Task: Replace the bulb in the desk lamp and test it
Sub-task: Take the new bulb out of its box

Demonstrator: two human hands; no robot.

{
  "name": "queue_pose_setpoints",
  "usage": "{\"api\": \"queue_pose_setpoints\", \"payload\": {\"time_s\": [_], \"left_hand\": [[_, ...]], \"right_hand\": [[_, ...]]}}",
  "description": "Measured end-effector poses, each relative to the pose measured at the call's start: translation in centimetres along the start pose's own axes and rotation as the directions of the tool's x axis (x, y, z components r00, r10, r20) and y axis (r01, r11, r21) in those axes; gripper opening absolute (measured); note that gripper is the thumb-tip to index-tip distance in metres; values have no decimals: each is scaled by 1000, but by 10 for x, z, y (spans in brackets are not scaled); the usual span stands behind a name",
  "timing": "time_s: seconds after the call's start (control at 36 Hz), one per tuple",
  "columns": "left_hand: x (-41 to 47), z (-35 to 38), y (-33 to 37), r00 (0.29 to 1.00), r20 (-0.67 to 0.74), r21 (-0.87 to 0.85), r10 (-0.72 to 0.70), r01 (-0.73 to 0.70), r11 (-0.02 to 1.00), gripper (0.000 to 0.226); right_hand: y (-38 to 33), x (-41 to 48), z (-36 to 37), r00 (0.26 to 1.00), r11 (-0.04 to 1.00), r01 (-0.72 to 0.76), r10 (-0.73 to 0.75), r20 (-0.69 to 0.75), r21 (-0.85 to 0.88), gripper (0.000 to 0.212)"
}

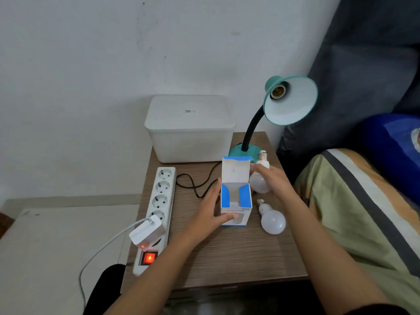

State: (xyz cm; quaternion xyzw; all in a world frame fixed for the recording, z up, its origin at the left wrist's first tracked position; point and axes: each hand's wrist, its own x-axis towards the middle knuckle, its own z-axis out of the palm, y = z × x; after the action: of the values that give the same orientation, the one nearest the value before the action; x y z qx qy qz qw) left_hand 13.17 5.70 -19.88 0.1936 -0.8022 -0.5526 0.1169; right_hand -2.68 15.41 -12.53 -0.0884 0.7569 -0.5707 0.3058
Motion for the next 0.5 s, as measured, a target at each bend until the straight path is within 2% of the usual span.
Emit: {"api": "queue_pose_setpoints", "payload": {"time_s": [0.19,0.36,0.5], "left_hand": [[-2,-3,2,999,20,-38,-25,26,999,84],[-3,-4,6,997,18,-63,-71,72,995,99],[-5,-3,9,999,-17,-11,-38,38,999,94]], "right_hand": [[6,-14,-10,992,993,92,-84,95,-74,11],[17,-25,-17,985,983,139,-124,118,-123,34],[23,-36,-18,966,968,229,-213,144,-103,34]]}}
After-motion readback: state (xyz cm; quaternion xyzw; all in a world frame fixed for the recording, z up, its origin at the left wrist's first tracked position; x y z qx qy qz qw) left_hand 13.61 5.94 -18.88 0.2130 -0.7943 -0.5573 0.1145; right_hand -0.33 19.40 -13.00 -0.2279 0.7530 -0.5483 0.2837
